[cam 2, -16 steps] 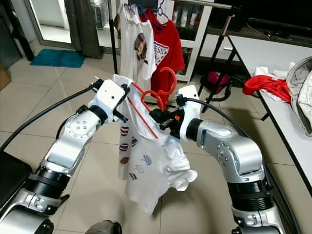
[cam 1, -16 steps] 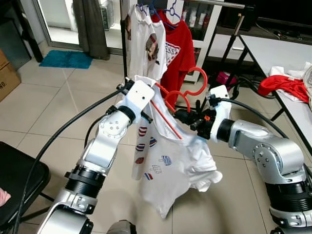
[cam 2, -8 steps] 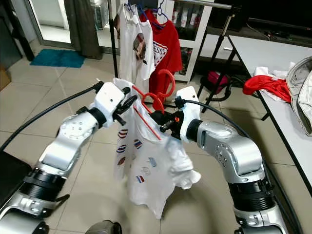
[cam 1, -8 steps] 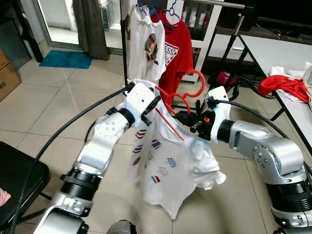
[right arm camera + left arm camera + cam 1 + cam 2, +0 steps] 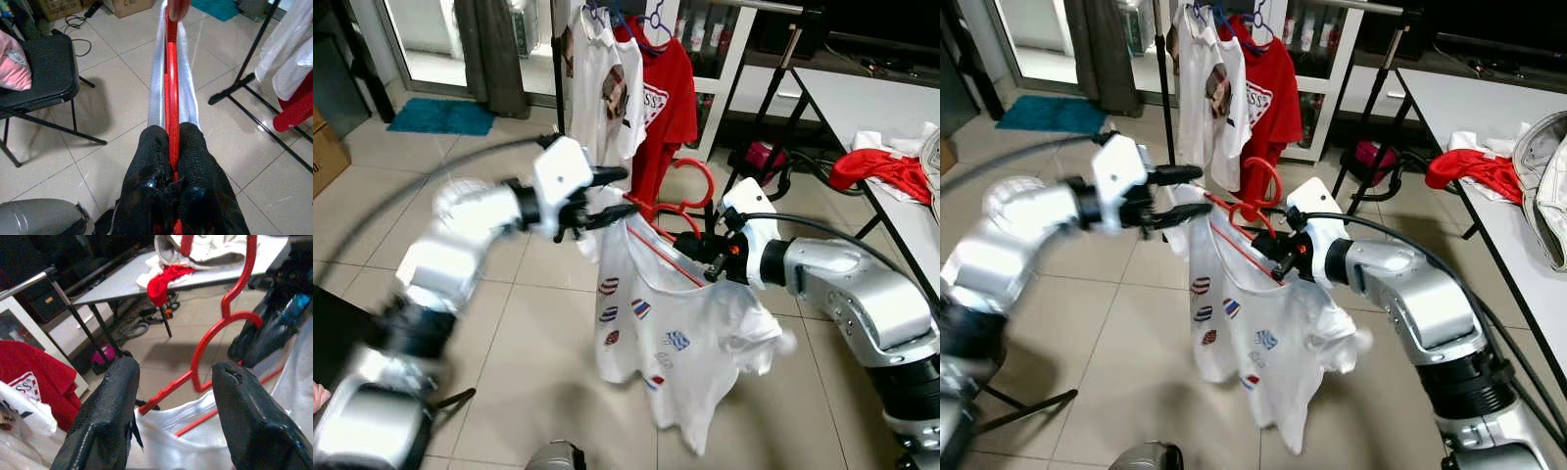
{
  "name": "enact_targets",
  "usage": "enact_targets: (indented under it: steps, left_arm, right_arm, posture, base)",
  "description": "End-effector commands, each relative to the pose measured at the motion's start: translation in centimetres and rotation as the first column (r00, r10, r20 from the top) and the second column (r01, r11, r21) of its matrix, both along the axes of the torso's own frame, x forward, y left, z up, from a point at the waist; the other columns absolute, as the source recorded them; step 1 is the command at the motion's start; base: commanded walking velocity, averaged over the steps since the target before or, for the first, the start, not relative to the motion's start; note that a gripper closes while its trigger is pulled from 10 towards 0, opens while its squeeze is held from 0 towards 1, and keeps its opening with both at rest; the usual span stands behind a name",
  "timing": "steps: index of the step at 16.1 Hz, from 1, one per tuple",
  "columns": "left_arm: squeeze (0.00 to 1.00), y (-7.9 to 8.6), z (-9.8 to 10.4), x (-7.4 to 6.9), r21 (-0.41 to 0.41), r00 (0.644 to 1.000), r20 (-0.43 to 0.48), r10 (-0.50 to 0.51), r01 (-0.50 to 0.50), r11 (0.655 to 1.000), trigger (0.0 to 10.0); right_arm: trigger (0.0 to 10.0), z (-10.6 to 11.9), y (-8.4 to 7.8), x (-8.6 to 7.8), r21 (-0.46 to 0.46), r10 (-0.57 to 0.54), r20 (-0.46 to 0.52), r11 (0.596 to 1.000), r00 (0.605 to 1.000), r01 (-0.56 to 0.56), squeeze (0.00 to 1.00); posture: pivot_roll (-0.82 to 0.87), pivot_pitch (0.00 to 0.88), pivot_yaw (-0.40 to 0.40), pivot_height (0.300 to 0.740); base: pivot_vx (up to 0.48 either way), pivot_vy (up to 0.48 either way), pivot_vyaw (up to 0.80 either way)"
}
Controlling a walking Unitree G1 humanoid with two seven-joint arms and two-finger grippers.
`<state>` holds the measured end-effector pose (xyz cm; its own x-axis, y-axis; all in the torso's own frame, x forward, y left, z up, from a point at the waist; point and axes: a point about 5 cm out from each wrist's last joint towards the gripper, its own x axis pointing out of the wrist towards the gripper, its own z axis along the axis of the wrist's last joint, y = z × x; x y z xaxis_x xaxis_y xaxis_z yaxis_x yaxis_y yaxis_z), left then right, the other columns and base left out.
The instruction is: Hang hanger
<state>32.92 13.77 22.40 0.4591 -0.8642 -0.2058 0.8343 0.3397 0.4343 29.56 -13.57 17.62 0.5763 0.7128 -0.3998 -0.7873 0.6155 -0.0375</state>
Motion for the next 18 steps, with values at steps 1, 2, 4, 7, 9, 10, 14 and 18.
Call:
enact_targets:
  steps: [1,2,4,7,9,10,14,18]
  left_arm:
    - [0.32,-0.3,0.2,0.0,0.018,0.997,-0.036,-0.068,0.069,0.997,10.0]
    - [0.00,0.5,0.3,0.0,0.095,0.980,-0.124,-0.157,0.169,0.981,10.0]
    - [0.00,1.3,0.1,0.3,0.208,0.961,-0.186,-0.204,0.242,0.948,10.0]
    - [0.00,0.8,0.7,1.3,0.206,0.951,-0.183,-0.251,0.286,0.936,10.0]
    - [0.00,0.2,0.5,1.2,0.198,0.921,-0.224,-0.318,0.363,0.911,10.0]
    - [0.00,-0.1,0.4,1.3,0.183,0.907,-0.241,-0.346,0.393,0.901,10.0]
    - [0.00,-1.5,-0.7,0.7,0.135,0.848,-0.296,-0.439,0.492,0.860,0.0]
    - [0.00,-1.6,-1.3,0.8,0.187,0.846,-0.293,-0.446,0.509,0.840,0.0]
  right_arm:
    - [10.0,1.1,0.3,0.1,-0.009,0.047,0.054,0.999,0.997,-0.047,0.00]
    - [10.0,1.5,0.5,-0.1,-0.027,0.109,0.069,0.994,0.992,-0.108,0.00]
    - [10.0,2.0,0.7,-0.7,-0.039,0.181,0.081,0.983,0.980,-0.179,0.00]
    - [10.0,2.5,1.2,-1.5,-0.086,0.262,0.097,0.963,0.960,-0.254,0.00]
    - [10.0,2.8,1.6,-2.1,-0.095,0.316,0.106,0.947,0.943,-0.306,0.00]
    - [10.0,3.0,1.8,-2.3,-0.101,0.336,0.111,0.940,0.935,-0.326,0.00]
    - [10.0,2.9,2.2,-2.5,-0.118,0.347,0.108,0.935,0.932,-0.335,0.00]
    - [10.0,2.7,2.1,-2.6,-0.131,0.351,0.097,0.932,0.932,-0.337,0.00]
  posture:
    - [-0.03,0.000,-0.077,0.740]
    - [-0.03,0.000,-0.075,0.740]
    - [-0.03,0.000,-0.070,0.740]
    - [-0.04,0.000,-0.067,0.740]
    - [-0.04,0.000,-0.061,0.740]
    - [-0.04,0.000,-0.058,0.740]
    - [-0.05,0.000,-0.049,0.740]
    - [-0.05,0.000,-0.049,0.740]
  base:
    - [0.000,0.000,0.00]
    - [0.000,0.000,0.00]
    - [0.000,0.000,0.00]
    - [0.000,0.000,0.00]
    - [0.000,0.000,0.00]
    - [0.000,0.000,0.00]
    - [0.000,0.000,0.00]
    - [0.000,0.000,0.00]
